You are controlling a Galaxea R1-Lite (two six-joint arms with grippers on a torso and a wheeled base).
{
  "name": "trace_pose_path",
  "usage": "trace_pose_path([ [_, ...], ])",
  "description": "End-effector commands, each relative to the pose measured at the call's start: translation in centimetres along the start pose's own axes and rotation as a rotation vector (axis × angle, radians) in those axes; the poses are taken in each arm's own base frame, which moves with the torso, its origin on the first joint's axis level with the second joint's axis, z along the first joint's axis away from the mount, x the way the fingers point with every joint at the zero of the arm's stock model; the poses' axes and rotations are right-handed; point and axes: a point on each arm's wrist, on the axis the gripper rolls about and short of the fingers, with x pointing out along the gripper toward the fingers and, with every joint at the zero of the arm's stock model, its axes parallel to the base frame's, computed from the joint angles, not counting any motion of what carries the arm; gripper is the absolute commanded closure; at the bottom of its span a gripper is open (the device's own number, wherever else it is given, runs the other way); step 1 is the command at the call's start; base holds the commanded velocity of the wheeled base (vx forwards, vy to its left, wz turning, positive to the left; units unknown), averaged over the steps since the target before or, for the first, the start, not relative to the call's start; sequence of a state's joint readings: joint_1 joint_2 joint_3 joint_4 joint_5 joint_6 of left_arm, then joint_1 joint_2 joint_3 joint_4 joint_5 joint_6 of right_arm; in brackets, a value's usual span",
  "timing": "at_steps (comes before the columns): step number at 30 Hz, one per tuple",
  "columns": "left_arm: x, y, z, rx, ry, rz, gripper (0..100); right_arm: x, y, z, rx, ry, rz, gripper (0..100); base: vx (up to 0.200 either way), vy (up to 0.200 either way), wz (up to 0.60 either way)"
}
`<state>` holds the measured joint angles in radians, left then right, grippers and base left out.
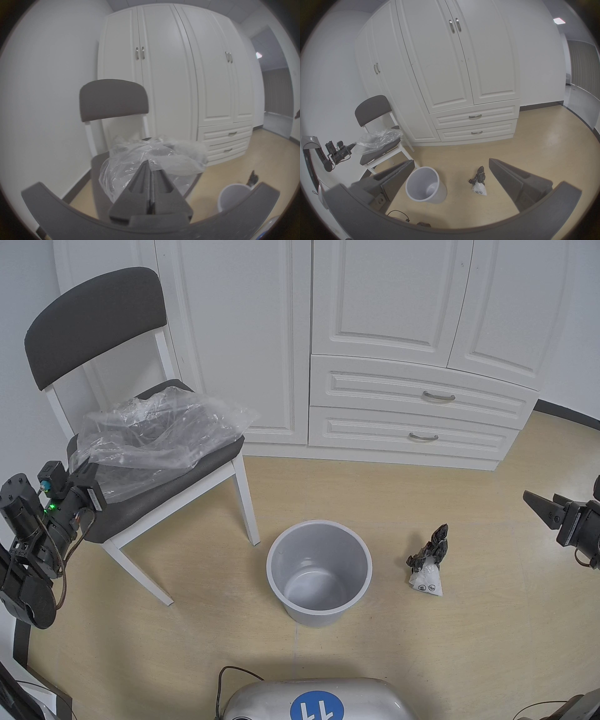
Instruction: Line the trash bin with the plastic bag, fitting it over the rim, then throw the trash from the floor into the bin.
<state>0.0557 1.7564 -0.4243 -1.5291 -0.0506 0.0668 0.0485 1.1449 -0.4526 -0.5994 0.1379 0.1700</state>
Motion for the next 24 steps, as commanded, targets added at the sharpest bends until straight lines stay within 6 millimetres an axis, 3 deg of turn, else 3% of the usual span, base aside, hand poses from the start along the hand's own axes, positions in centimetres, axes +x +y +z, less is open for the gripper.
trace_pose_path([
  [1, 0.0, -2.5, 0.7, -0.063, -0.026, -0.096, 100, 0.1, 0.3, -0.1, 0.000, 0.005, 0.017, 0, 0.000, 0.000, 0.00],
  [6, 0.4, -4.5, 0.3, -0.150, -0.010, -0.183, 100, 0.8, 0.7, -0.4, 0.005, 0.029, 0.014, 0, 0.000, 0.000, 0.00],
  [10, 0.6, -4.9, 0.5, -0.155, -0.020, -0.207, 100, 1.4, 1.3, -0.8, 0.003, 0.048, -0.004, 0, 0.000, 0.000, 0.00],
  [15, 0.5, -5.9, 1.6, -0.166, -0.059, -0.250, 100, 2.5, 3.3, -2.0, -0.016, 0.051, 0.007, 0, 0.000, 0.000, 0.00],
  [21, -0.1, -7.8, 4.7, -0.194, -0.166, -0.328, 100, 3.7, 5.5, -3.5, -0.031, 0.034, 0.057, 0, 0.000, 0.000, 0.00],
  [24, -1.4, -9.0, 6.4, -0.218, -0.218, -0.386, 100, 3.9, 6.3, -4.2, -0.036, 0.040, 0.076, 0, 0.000, 0.000, 0.00],
])
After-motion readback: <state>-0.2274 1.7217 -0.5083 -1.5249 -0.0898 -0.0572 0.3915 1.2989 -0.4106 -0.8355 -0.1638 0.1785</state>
